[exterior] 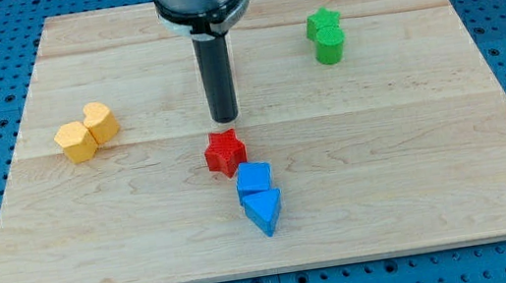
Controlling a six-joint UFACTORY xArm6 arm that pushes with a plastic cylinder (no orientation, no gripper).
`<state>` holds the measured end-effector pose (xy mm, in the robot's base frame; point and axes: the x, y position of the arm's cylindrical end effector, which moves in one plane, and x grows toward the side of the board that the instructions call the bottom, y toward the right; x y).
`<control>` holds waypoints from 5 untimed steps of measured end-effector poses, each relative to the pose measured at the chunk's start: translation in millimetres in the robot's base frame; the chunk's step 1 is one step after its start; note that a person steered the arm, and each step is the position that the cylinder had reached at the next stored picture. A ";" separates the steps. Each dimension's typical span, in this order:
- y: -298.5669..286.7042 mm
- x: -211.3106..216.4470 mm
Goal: Move red circle closer to the red star
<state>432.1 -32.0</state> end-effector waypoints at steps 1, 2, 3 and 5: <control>4.6 41.0; 7.4 48.9; 8.0 2.9; 68.5 -113.1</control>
<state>319.0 36.5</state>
